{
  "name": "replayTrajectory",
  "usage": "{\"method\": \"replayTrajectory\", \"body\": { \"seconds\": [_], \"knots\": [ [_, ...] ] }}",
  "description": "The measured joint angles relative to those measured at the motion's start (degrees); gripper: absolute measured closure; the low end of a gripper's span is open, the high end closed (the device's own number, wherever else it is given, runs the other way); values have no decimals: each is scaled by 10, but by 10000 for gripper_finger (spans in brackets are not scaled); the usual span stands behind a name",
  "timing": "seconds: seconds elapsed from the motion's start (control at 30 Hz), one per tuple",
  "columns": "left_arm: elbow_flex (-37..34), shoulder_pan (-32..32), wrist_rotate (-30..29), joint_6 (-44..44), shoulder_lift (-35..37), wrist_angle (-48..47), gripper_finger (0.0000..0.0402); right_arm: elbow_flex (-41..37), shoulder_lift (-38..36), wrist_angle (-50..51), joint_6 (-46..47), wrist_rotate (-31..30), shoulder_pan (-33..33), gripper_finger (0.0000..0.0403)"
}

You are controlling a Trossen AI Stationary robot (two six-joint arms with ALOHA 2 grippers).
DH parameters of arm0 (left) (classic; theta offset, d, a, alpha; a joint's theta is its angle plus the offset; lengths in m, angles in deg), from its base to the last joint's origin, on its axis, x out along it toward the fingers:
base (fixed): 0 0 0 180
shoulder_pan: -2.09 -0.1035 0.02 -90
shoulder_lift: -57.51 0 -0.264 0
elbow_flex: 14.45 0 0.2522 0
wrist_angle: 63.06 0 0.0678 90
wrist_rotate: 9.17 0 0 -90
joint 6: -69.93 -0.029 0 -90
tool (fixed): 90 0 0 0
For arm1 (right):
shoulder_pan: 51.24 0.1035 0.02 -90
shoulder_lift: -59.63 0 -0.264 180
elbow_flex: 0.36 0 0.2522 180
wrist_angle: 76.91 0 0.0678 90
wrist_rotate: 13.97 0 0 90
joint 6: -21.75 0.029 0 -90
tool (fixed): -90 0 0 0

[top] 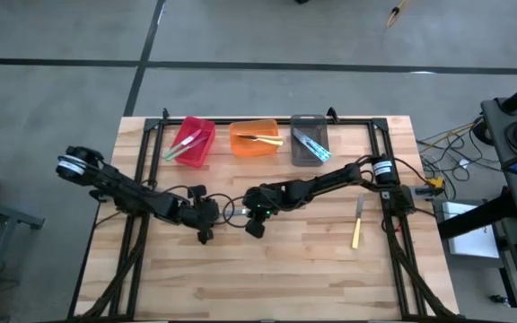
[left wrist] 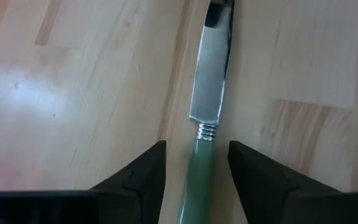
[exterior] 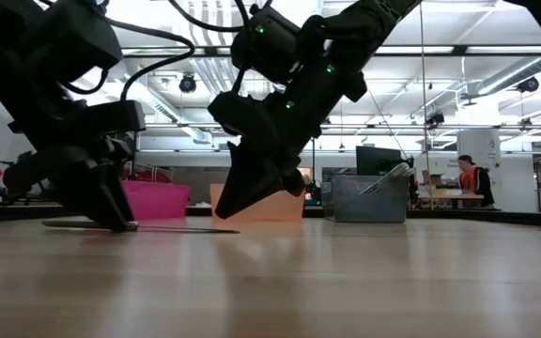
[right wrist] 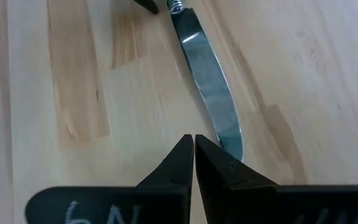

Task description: Sort silverware by color (type)

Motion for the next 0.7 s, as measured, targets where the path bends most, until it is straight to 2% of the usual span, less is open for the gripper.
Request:
{"method": "replayTrajectory", "body": {
  "seconds": [0.2,0.47,0.57,0.7],
  "knots": [
    [0,0,7,25,-7,7,277,-1,0,-1,-11,0,0,394],
    [-1,0,13,122,-9,7,383,-1,-4,3,-55,1,0,394],
    [-1,2,7,173,-9,7,382,-1,-23,23,-69,2,-2,394],
    [9,6,3,194,-8,1,385,-1,-64,67,-88,1,-3,394]
  ]
}}
